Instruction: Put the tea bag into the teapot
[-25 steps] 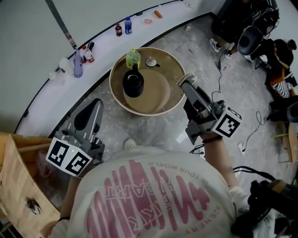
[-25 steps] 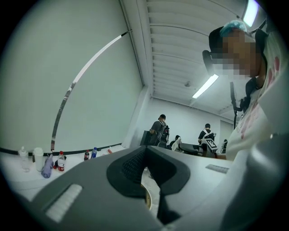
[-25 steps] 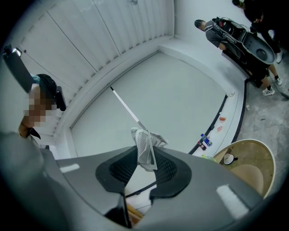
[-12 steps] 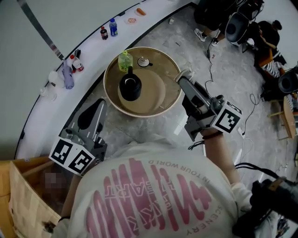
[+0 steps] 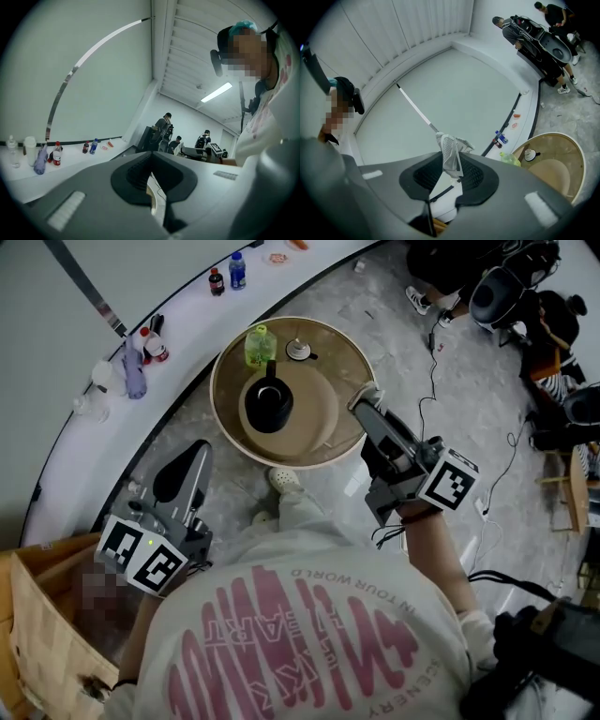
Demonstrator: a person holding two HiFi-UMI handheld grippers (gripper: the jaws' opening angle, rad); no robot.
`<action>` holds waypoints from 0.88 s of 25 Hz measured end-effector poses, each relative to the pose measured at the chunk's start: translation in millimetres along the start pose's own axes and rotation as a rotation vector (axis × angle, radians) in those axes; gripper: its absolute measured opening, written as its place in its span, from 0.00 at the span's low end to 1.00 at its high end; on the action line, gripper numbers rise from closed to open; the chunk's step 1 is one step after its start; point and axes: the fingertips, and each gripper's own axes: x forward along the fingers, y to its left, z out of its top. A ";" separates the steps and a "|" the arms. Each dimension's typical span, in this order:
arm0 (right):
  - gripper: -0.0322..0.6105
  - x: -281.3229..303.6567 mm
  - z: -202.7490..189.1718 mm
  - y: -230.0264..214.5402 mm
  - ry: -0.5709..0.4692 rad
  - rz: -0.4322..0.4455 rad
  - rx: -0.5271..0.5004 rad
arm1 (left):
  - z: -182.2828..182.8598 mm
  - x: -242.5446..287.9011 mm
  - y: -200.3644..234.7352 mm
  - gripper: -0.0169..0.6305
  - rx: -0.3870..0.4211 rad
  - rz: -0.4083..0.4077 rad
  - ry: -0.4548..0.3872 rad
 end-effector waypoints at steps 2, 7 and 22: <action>0.19 12.4 -3.4 -18.9 0.023 -0.022 0.015 | -1.4 -1.7 16.0 0.05 -0.016 0.050 0.003; 0.19 51.4 -16.6 -62.3 0.124 -0.058 0.048 | -2.7 -6.9 48.8 0.05 -0.077 0.167 -0.007; 0.18 151.2 -103.7 -175.0 0.589 -0.017 -0.081 | -2.7 32.8 82.6 0.05 -0.198 0.314 -0.059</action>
